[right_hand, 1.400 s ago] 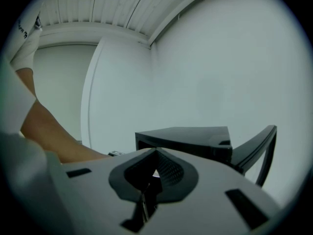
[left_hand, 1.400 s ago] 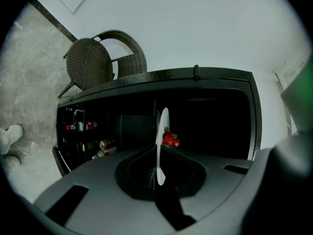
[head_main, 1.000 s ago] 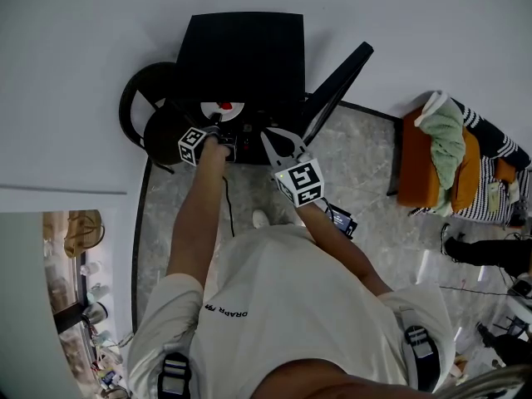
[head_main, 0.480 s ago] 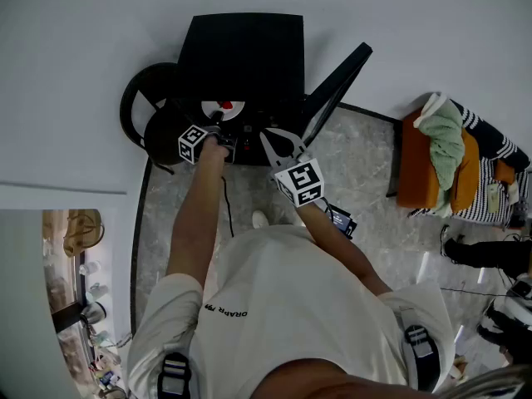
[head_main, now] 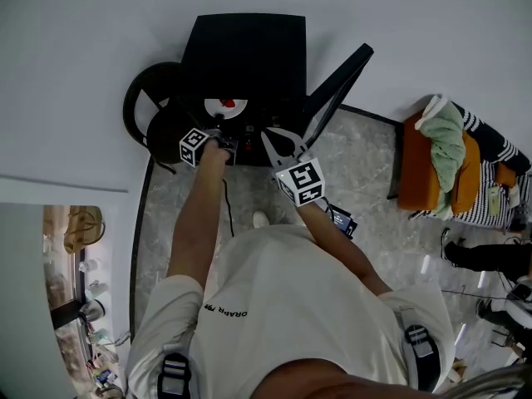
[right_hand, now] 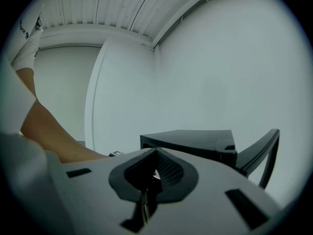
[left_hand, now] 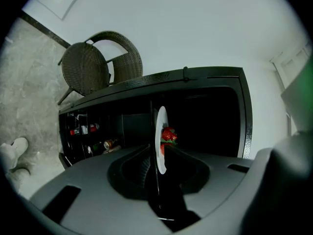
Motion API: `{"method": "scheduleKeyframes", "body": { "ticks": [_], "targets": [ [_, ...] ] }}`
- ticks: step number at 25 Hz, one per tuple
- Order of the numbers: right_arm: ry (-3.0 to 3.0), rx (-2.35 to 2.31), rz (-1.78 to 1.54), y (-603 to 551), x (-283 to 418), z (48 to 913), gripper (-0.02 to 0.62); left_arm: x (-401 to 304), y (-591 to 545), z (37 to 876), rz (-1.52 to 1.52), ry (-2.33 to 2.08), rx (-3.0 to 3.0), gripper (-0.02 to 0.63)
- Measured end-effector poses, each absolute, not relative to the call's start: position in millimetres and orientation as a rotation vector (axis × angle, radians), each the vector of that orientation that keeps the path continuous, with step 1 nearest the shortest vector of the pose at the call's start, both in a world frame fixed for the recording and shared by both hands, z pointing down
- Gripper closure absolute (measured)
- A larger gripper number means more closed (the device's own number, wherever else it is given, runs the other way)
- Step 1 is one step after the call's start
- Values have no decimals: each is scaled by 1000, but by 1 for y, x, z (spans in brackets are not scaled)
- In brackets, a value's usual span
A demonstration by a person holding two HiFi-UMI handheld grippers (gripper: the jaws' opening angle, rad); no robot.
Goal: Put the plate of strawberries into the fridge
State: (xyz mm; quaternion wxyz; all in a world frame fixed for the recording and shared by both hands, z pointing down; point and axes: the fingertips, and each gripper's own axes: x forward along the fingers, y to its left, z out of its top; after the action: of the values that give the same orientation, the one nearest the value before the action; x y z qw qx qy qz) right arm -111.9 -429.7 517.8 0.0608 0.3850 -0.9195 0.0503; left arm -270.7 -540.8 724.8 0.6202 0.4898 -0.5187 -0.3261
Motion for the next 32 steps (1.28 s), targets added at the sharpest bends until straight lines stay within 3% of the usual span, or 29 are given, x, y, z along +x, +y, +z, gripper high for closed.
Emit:
{"method": "scheduleKeyframes", "body": {
  "ticks": [19, 27, 32],
  "targets": [
    [-2795, 1139, 151, -418, -115, 516, 584, -263, -518, 705, -852, -1175, 1112, 534],
    [-2803, 1137, 148, -416, -114, 515, 584, -257, -509, 688, -910, -1187, 1120, 603],
    [-2808, 1131, 151, -413, -116, 512, 584, -249, -498, 670, -906, -1191, 1195, 604]
  ]
}}
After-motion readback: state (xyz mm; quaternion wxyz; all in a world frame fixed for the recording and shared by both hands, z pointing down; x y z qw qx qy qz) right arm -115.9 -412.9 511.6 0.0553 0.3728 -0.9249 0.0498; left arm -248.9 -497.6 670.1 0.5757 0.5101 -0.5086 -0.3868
